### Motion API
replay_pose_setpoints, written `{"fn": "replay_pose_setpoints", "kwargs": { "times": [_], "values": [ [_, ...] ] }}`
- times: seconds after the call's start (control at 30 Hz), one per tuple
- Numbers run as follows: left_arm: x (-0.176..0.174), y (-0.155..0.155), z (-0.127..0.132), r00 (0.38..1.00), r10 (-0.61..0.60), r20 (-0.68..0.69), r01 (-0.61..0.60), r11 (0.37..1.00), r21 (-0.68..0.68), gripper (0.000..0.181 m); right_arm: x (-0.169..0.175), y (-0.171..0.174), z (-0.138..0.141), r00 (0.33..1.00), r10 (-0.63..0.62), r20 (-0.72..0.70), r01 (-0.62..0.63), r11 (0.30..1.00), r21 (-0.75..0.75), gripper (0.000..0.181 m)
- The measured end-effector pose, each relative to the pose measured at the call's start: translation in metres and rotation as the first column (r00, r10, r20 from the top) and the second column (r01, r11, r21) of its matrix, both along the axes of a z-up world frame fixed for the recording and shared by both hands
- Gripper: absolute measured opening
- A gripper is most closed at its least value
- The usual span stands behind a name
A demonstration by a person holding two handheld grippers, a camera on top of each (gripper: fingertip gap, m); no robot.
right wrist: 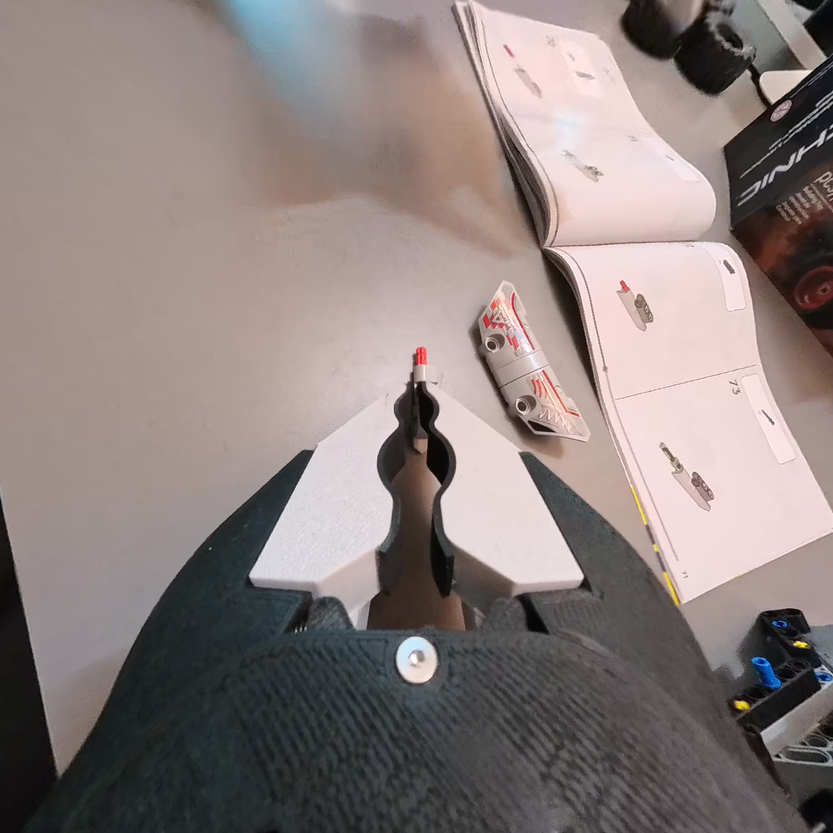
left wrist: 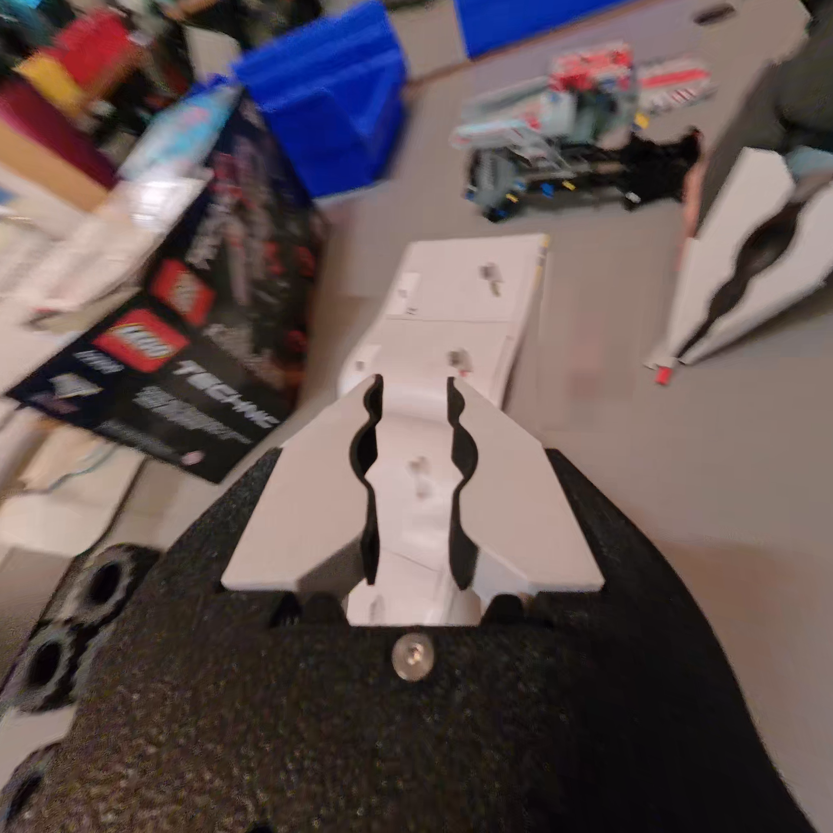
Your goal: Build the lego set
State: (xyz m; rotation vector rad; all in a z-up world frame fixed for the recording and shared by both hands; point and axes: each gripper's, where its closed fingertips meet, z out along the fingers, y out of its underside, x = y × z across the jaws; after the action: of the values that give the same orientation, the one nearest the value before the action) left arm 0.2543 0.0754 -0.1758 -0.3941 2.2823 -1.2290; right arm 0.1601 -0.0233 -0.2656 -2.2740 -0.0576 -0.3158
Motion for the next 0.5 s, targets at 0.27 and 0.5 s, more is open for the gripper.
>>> {"fn": "replay_pose_setpoints", "kwargs": {
  "times": [0.27,0.5],
  "values": [
    [0.021,0.053,0.018,0.948,0.276,0.157,-0.259,0.958,-0.122,0.033,0.001,-0.001,0.0,1.0,-0.018,0.013,0.018,1.0,0.0,0.001],
    [0.032,0.067,0.038,0.812,0.462,0.357,-0.423,0.887,-0.186,0.094,0.009,-0.002,0.003,0.995,-0.068,0.072,0.068,0.998,0.011,0.007]
  ]
}}
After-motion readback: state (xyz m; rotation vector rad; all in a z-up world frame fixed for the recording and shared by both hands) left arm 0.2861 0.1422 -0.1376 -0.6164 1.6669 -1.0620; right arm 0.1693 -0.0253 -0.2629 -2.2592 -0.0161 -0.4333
